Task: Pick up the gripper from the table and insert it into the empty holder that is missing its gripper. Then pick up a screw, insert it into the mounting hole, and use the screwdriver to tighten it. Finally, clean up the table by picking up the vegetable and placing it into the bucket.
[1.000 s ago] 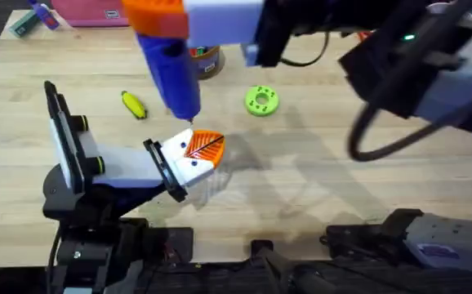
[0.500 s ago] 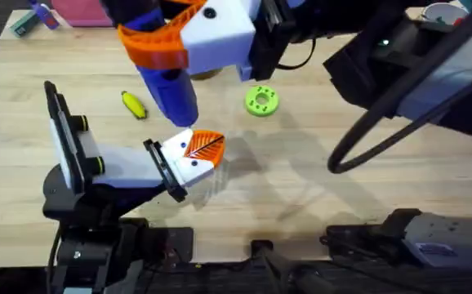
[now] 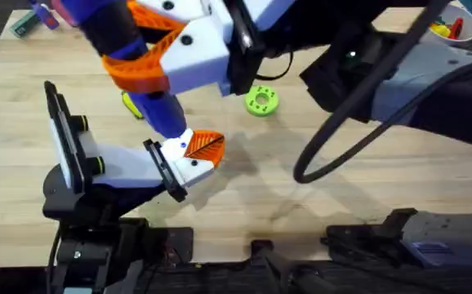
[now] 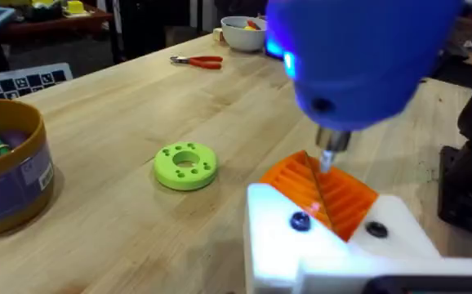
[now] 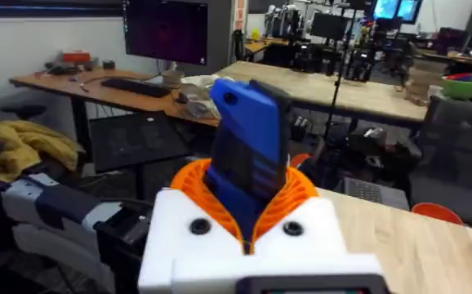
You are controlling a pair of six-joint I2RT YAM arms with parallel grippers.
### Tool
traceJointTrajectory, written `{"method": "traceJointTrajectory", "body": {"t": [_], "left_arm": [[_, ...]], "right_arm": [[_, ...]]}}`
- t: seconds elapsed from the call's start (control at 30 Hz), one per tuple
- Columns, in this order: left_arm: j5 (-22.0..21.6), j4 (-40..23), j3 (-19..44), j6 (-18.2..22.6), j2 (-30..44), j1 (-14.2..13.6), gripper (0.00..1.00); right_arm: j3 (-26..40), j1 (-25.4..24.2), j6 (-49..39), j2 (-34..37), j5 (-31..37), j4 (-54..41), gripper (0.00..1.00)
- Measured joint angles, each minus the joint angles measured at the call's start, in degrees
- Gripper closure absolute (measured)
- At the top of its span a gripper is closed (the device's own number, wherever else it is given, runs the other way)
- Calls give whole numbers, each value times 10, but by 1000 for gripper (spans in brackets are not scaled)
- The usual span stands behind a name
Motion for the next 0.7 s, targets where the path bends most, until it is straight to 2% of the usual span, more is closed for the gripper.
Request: {"method": "traceJointTrajectory", "body": {"t": [0.7], "left_arm": [[0,0,0,0,0,0,990]], "right_arm": [[0,-4,0,7,0,2,977]]}}
